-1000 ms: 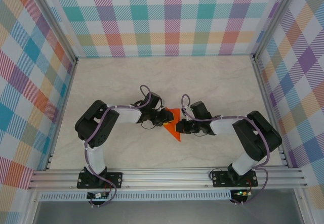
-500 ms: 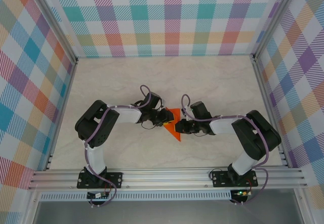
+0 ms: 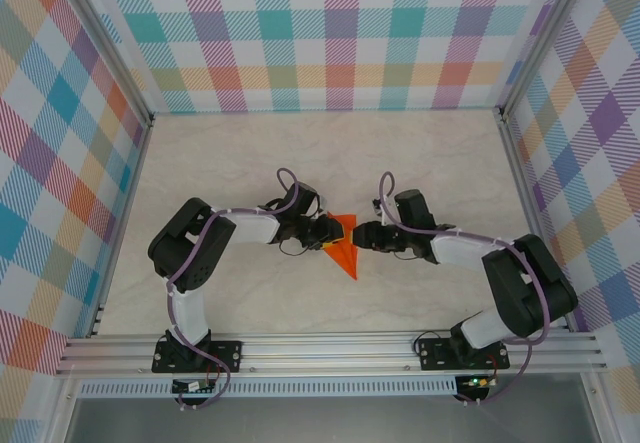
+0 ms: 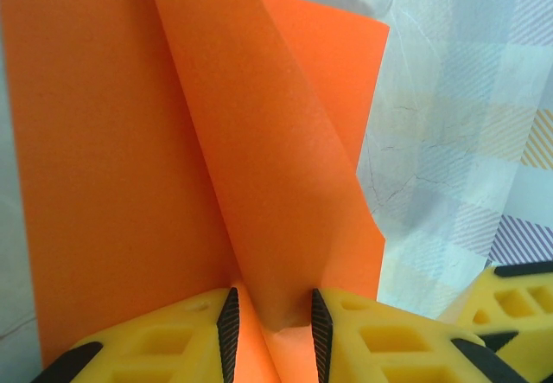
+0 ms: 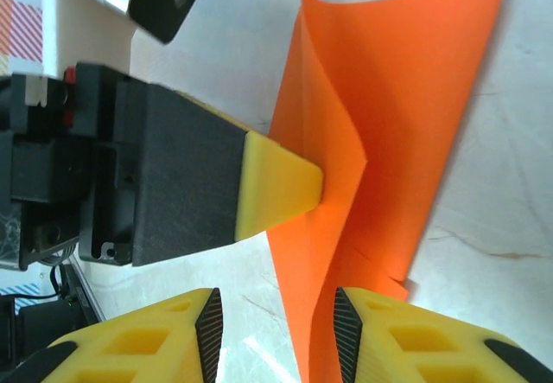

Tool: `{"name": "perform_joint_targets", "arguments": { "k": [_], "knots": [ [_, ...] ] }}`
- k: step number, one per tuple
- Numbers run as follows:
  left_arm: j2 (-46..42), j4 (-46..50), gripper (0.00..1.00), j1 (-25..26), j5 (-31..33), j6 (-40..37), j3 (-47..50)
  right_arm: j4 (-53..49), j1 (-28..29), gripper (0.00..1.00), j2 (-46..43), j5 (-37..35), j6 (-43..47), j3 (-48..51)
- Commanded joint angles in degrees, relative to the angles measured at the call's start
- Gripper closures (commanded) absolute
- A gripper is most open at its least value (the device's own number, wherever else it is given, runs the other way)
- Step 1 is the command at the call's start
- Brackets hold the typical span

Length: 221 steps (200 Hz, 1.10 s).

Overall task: Fold a paper plane with a square sheet of paper (fold left side to right side)
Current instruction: Fourth fold the wing at the center of the table.

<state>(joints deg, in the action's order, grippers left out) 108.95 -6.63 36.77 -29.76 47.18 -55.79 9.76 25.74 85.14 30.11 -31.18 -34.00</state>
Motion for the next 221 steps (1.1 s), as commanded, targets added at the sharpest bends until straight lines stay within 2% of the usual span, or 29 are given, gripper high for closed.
{"name": "perform_joint_targets", "arguments": {
  "k": [1, 105, 125, 150, 164, 221],
  "knots": [
    [1.2, 0.6, 0.69, 0.6, 0.7, -0.1, -0.2, -2.2, -1.1, 0.60, 2.1, 3.2, -1.0, -3.1],
    [0.9, 0.7, 0.69, 0.6, 0.7, -0.2, -0.3, 0.5, -1.5, 0.71, 13.6, 5.9, -3.5, -8.5],
    [0.8, 0.7, 0.69, 0.6, 0.7, -0.1, -0.3, 0.2, -1.5, 0.78, 14.6, 5.9, -3.3, -8.8],
    [0.7, 0.8, 0.69, 0.6, 0.7, -0.2, -0.3, -1.3, -1.5, 0.94, 14.7, 4.8, -2.3, -9.2],
    [0.7, 0.8, 0.69, 0.6, 0.7, -0.3, -0.3, -2.9, -1.5, 1.00, 14.5, 3.7, -1.4, -9.4],
    [0.6, 0.8, 0.69, 0.6, 0.8, -0.4, -0.2, -7.9, -1.5, 1.00, 13.5, -1.3, 0.9, -9.6]
  ]
}}
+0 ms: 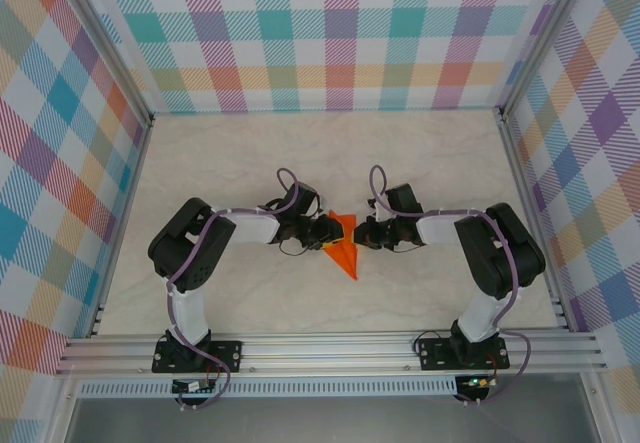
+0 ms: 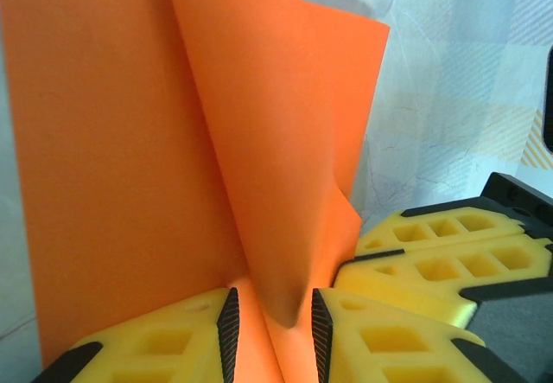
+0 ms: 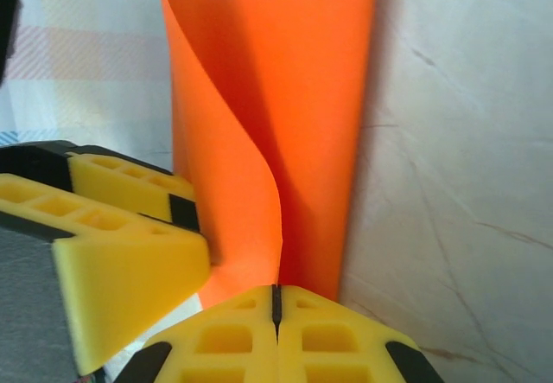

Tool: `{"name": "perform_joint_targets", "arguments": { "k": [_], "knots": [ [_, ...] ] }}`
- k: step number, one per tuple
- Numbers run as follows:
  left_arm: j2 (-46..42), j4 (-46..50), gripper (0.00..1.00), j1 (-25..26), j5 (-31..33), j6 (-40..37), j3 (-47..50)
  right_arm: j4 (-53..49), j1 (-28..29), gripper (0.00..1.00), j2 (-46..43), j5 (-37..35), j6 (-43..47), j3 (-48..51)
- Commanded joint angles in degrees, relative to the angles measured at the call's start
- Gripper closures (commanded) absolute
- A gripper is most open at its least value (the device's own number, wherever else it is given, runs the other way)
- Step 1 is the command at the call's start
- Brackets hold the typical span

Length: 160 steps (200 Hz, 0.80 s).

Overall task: Fold a paper plane with a square sheet of paper (fold left side to right side)
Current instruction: Fourth fold the wing at the center of the table.

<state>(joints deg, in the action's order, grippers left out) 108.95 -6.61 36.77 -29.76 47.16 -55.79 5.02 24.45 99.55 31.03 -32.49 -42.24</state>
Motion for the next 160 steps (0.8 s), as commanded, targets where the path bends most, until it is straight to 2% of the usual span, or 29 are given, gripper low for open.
{"name": "perform_joint_targets", "arguments": {
  "k": [1, 160],
  "knots": [
    [0.6, 0.8, 0.69, 0.6, 0.7, -0.4, -0.2, -3.1, -0.3, 1.00, -0.9, -2.3, 2.2, -1.3],
    [0.3, 1.1, 0.69, 0.6, 0.7, -0.5, -0.2, -4.2, -0.1, 1.00, -1.7, -4.1, 2.5, 1.2]
  ]
}}
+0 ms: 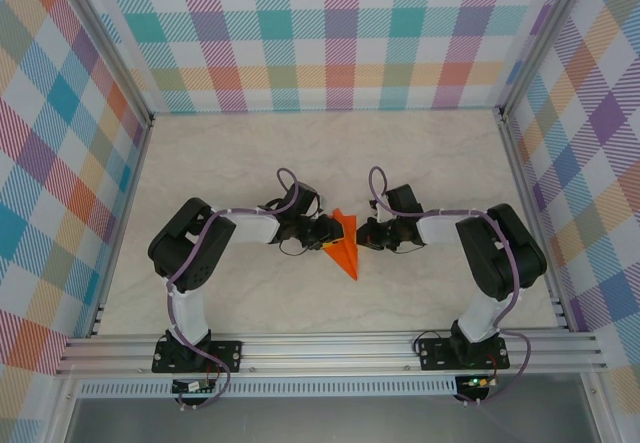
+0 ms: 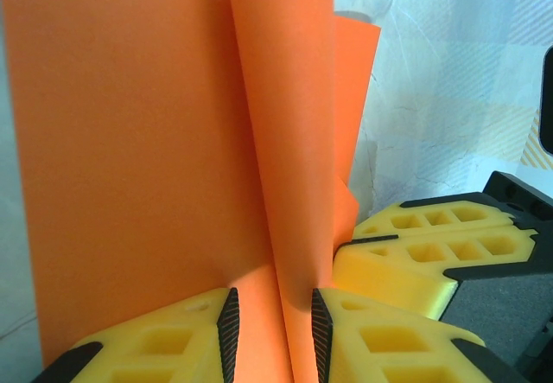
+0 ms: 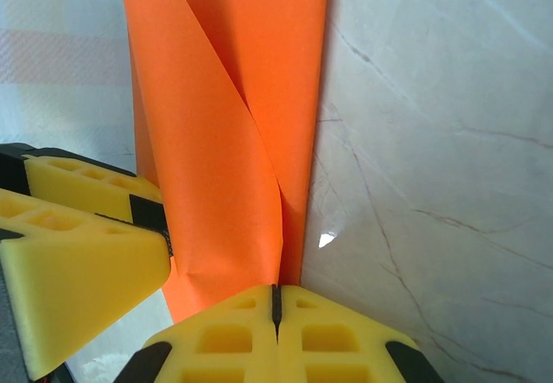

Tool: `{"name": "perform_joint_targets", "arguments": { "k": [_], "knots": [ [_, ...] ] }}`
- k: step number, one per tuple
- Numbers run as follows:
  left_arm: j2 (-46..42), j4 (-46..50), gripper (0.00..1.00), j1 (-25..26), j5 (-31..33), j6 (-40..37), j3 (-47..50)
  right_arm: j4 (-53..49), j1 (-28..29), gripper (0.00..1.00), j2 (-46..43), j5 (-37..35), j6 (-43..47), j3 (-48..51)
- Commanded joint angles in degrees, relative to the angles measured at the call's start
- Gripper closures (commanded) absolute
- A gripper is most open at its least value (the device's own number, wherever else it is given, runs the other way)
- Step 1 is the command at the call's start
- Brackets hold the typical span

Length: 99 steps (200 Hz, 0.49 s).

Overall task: Fold a paper plane with a square sheet of paper (fold left side to right side)
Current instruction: Fourth fold the wing at the center of the table.

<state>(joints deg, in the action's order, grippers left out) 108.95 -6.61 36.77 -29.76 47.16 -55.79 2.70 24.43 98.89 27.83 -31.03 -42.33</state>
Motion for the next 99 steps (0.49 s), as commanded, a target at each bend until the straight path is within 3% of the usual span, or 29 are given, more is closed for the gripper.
{"name": "perform_joint_targets", "arguments": {
  "k": [1, 99],
  "knots": [
    [0.4, 1.1, 0.69, 0.5, 0.7, -0.5, -0.2, -2.0, 0.0, 1.00, -1.0, -0.9, 1.0, 1.3],
    [-0.6, 1.0, 0.67, 0.6, -0.3, -0.6, -0.5, -5.9, 0.6, 1.00, 1.5, -3.2, 0.3, -0.2]
  ]
}}
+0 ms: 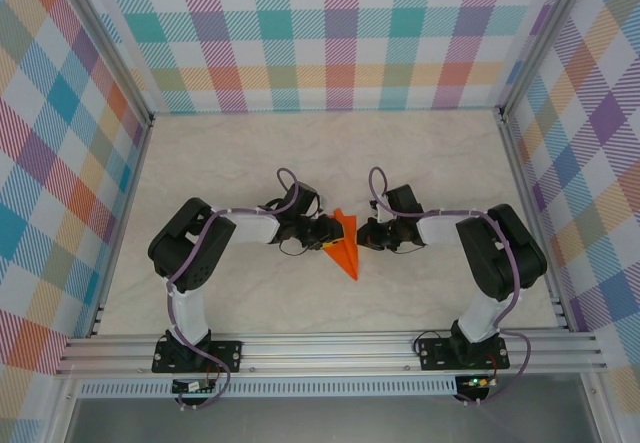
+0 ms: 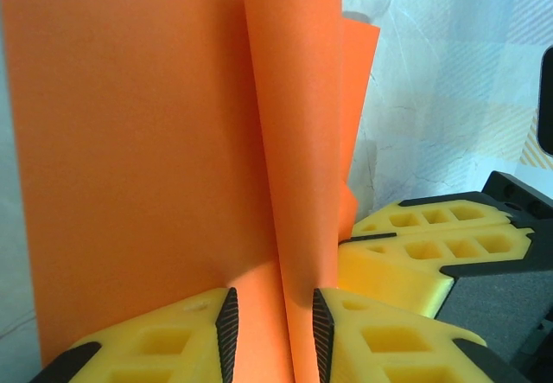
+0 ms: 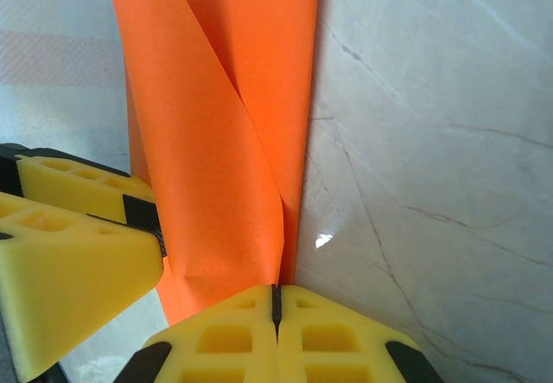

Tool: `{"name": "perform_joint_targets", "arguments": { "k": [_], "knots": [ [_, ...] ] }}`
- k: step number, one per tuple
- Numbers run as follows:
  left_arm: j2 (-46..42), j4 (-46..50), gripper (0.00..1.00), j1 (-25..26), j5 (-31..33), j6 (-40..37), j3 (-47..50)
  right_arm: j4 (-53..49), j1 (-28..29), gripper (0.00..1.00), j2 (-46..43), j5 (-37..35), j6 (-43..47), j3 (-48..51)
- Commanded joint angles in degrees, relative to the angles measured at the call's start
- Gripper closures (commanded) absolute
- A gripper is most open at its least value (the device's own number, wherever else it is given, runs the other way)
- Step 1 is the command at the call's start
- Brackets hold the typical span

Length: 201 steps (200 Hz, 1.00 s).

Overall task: Fold a paper plane with a square sheet of paper (fold left side to right side)
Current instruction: Fourth fold the wing at the center of the table.

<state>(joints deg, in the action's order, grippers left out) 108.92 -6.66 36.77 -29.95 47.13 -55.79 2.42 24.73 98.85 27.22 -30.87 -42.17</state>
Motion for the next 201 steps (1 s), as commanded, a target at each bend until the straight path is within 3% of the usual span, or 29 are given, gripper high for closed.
{"name": "perform_joint_targets", "arguments": {
  "k": [1, 37, 62, 130, 201],
  "knots": [
    [-0.7, 1.1, 0.67, 0.6, 0.0, -0.5, -0.5, -5.9, 0.3, 1.00, 1.6, -2.7, 0.1, -0.4],
    [-5.4, 3.2, 0.66, 0.6, 1.2, -1.7, -1.2, -9.6, 0.4, 1.00, 2.8, -4.0, -0.2, -1.1],
    [-6.0, 3.7, 0.74, 0.6, -0.4, -1.7, -2.5, -10.3, 0.4, 1.00, 3.5, -4.5, 0.0, -1.6],
    [1.1, 3.1, 0.81, 2.4, -3.4, -1.3, -9.4, -10.8, 1.0, 1.00, 4.3, -5.1, 0.4, -2.3],
    [4.0, 5.2, 0.82, 2.4, 0.1, -1.6, -10.4, -12.1, 1.4, 1.00, 4.3, -5.7, 0.8, -2.8]
  ]
}}
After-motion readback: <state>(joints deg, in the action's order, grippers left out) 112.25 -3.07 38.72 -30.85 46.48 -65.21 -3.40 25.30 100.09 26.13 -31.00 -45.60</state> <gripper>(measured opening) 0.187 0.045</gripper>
